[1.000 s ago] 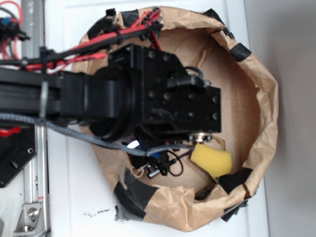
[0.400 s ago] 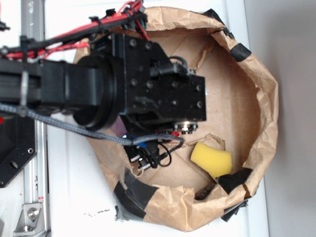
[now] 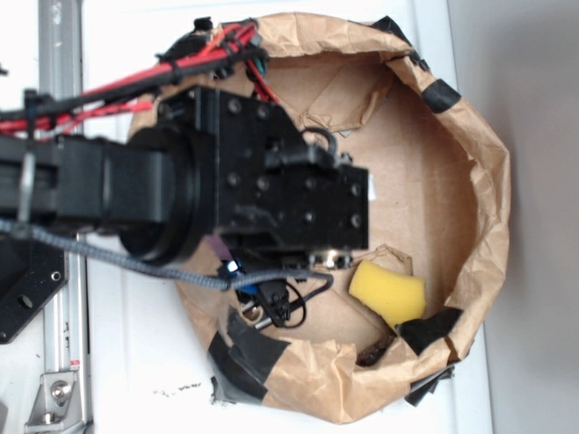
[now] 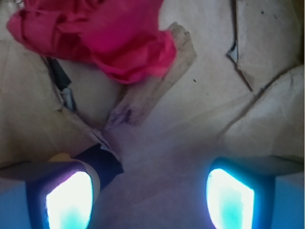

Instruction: Grab the yellow duck.

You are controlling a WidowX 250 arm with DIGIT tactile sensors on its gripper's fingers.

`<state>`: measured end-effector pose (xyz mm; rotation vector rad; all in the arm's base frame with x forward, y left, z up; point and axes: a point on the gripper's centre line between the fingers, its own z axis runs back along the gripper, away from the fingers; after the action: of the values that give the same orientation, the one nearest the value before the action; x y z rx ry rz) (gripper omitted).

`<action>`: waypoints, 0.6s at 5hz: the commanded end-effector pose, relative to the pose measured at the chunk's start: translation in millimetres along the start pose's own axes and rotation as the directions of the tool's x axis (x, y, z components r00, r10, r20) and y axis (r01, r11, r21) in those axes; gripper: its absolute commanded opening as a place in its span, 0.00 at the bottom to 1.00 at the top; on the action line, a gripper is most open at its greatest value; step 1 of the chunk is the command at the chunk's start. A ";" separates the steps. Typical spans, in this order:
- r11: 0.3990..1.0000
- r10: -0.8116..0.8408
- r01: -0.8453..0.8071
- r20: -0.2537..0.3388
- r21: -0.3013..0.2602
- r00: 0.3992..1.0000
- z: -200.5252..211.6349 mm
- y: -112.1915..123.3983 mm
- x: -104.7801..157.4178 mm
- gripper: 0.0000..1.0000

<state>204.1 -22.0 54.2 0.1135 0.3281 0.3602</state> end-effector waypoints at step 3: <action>0.979 -0.206 0.206 -0.025 -0.006 0.978 -30.0 -42.1 -46.3 1.00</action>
<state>185.0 -74.7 30.8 0.0578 0.3472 0.2246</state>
